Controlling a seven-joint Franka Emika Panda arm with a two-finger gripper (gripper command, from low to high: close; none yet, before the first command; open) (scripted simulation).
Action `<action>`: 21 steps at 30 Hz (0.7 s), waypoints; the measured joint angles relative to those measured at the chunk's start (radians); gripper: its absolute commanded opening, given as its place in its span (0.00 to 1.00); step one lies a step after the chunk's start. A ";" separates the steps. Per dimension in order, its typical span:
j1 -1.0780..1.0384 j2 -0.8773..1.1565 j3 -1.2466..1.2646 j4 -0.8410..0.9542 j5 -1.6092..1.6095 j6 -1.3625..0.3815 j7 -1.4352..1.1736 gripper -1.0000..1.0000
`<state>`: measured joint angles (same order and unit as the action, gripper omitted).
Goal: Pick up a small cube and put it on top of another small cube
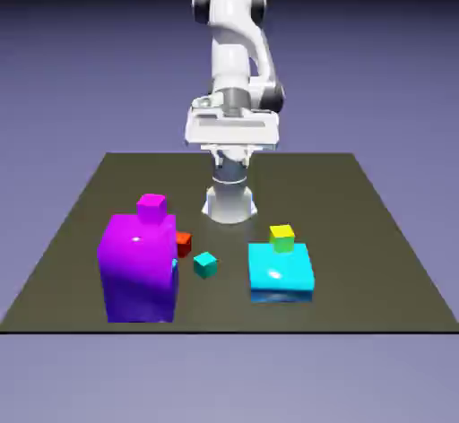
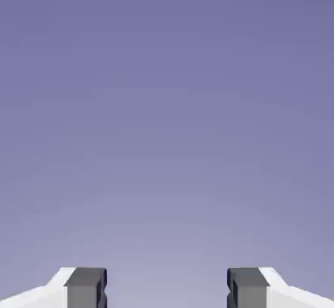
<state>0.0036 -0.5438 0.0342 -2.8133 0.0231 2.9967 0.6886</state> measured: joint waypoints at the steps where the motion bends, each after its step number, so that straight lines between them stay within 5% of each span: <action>1: -0.023 0.032 0.026 -0.008 0.015 -0.041 -0.043 0.50; 11: -0.335 0.357 0.184 -0.113 0.077 -0.401 -0.345 0.50; 21: -0.547 0.467 -0.058 -0.178 -0.142 -0.249 -0.047 0.50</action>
<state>-0.5437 -0.0770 -0.0240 -2.9915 -0.1190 2.7477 0.6412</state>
